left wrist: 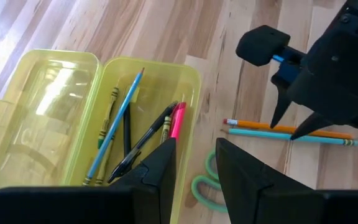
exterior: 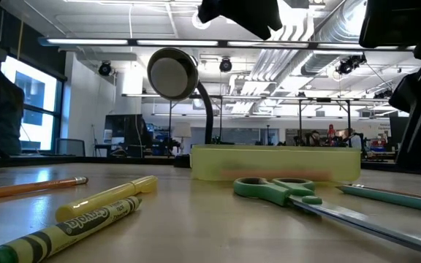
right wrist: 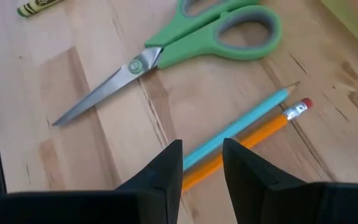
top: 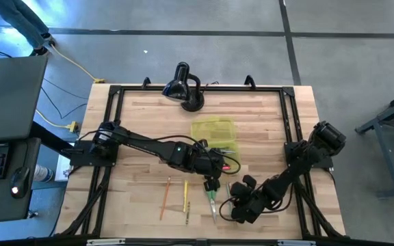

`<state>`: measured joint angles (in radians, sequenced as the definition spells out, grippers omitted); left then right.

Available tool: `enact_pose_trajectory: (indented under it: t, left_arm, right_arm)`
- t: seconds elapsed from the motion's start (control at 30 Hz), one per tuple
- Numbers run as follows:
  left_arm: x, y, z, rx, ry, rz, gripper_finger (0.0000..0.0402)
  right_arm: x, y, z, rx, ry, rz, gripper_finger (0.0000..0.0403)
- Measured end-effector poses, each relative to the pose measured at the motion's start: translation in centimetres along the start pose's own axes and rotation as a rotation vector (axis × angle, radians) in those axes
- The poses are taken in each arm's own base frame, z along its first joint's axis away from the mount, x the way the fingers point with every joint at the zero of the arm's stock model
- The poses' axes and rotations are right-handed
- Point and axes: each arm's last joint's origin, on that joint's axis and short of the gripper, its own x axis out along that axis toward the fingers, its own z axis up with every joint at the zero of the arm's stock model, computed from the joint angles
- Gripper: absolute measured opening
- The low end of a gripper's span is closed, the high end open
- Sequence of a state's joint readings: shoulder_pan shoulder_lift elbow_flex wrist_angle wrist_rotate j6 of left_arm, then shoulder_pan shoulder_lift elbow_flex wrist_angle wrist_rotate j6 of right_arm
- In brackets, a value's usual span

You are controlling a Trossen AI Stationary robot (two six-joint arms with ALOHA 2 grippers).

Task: Pick & place school supplies into a supply box
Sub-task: Put the right yellow pencil into the yellow supply box

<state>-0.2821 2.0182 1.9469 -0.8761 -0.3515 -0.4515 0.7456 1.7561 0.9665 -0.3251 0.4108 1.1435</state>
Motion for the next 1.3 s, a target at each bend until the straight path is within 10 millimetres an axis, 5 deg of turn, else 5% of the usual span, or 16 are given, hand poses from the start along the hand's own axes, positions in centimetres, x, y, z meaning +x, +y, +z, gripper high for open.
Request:
enact_pose_trajectory:
  t: [0.5, 0.77, 1.0, 1.3]
  left_arm:
    - [0.0, 0.0, 0.0, 0.002, 0.001, 0.0, 0.0143]
    - [0.0, 0.0, -0.1, 0.004, 0.007, 0.003, 0.0143]
    - [0.0, 0.0, -0.1, 0.004, 0.008, 0.003, 0.0143]
    - [0.0, 0.0, -0.1, 0.004, 0.009, 0.003, 0.0143]
  right_arm:
    - [1.5, 0.3, -0.8, -0.023, 0.043, 0.018, 0.0093]
    - [1.4, -0.1, -1.2, -0.043, 0.126, -0.003, 0.0049]
    - [0.7, 0.1, -1.8, -0.093, 0.16, 0.014, 0.0022]
    - [-1.7, 0.2, -1.8, -0.109, 0.218, 0.056, 0.0046]
